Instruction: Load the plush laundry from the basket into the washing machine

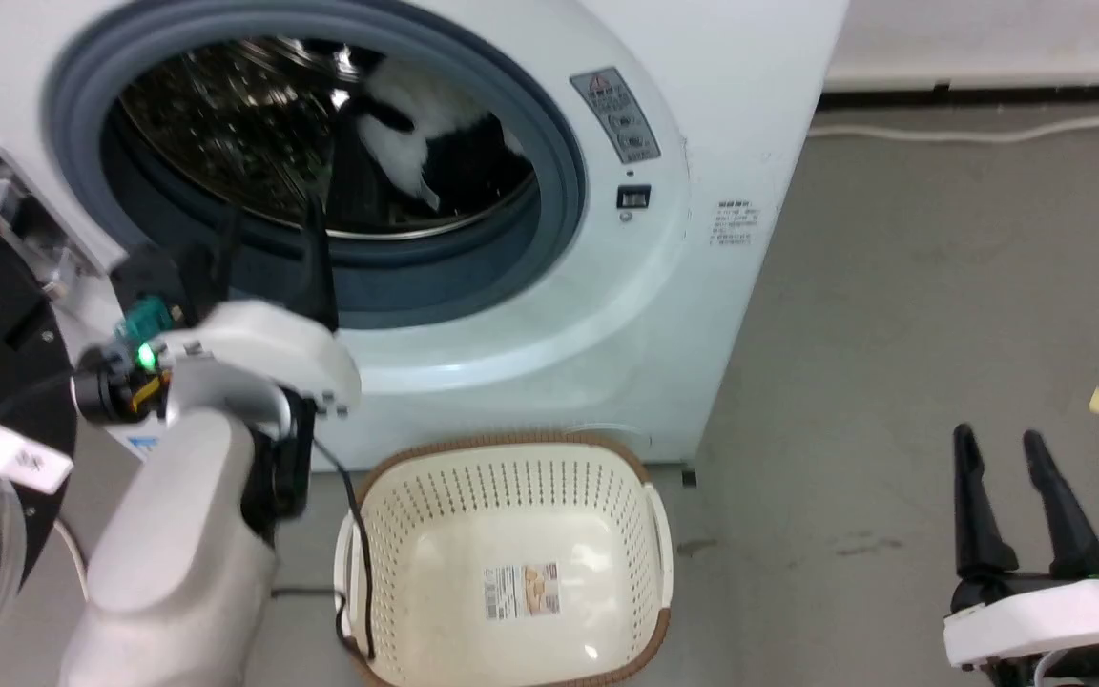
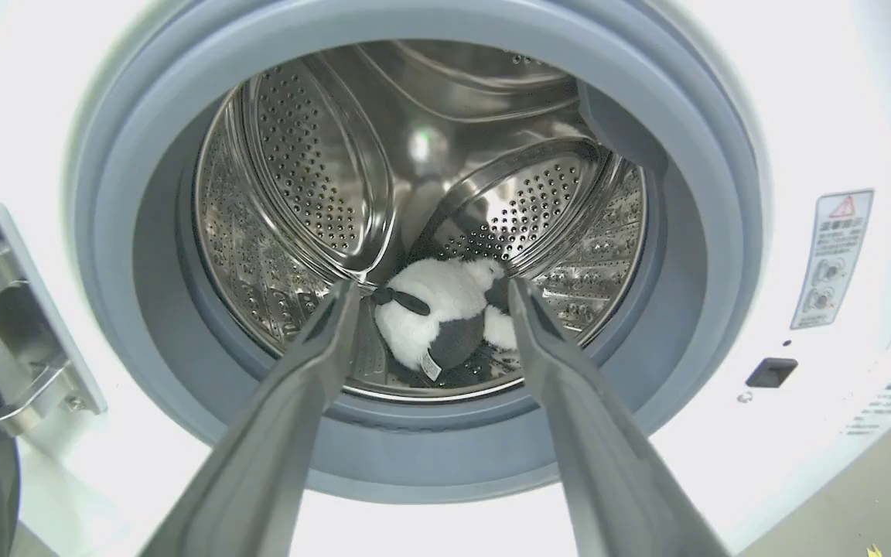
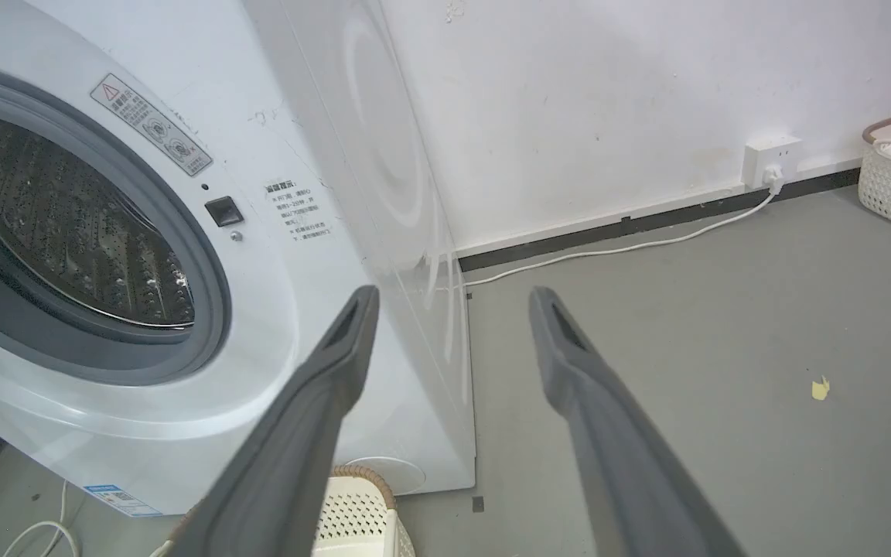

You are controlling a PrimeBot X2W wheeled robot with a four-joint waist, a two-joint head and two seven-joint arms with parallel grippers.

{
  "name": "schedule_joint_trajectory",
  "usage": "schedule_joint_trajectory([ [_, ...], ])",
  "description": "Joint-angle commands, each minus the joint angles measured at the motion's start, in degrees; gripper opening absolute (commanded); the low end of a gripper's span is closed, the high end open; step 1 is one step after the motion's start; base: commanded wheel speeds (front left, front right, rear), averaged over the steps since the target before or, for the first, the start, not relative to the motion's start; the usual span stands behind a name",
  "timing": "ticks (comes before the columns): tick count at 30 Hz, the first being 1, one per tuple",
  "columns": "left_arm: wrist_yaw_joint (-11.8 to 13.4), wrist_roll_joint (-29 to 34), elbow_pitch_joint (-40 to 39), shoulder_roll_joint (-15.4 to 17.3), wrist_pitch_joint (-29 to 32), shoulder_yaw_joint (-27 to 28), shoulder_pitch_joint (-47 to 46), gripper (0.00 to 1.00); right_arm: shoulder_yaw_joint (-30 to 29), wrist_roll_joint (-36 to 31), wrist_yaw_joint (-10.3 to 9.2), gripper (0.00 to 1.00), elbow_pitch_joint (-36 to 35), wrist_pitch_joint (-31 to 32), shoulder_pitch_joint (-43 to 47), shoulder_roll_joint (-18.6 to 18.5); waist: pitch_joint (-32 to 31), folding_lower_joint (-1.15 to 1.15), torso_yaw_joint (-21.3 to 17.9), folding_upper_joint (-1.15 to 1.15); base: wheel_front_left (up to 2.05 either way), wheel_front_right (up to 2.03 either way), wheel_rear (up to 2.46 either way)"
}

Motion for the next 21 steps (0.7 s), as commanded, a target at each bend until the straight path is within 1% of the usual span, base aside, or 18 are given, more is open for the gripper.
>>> schedule_joint_trajectory([
  [1,0.2,0.6,-0.8,0.5,0.3,-0.6,2.3,1.0,0.5,-0.3,-0.04,1.0,0.4,-0.1,0.8,0.2,-2.6,0.01,0.3,0.0,0.0,0.0,0.0],
  [11,-0.1,1.2,-5.5,4.0,-1.3,-1.8,13.4,1.0,3.1,-2.7,-0.04,1.0,2.9,0.5,2.8,0.2,-9.9,0.01,0.5,0.0,0.0,0.0,0.0],
  [21,1.1,0.9,-9.3,5.8,-3.1,-1.4,21.4,1.0,5.0,-7.9,-0.04,1.0,3.9,1.6,2.7,0.2,-13.0,0.01,0.1,0.0,0.0,0.0,0.0],
])
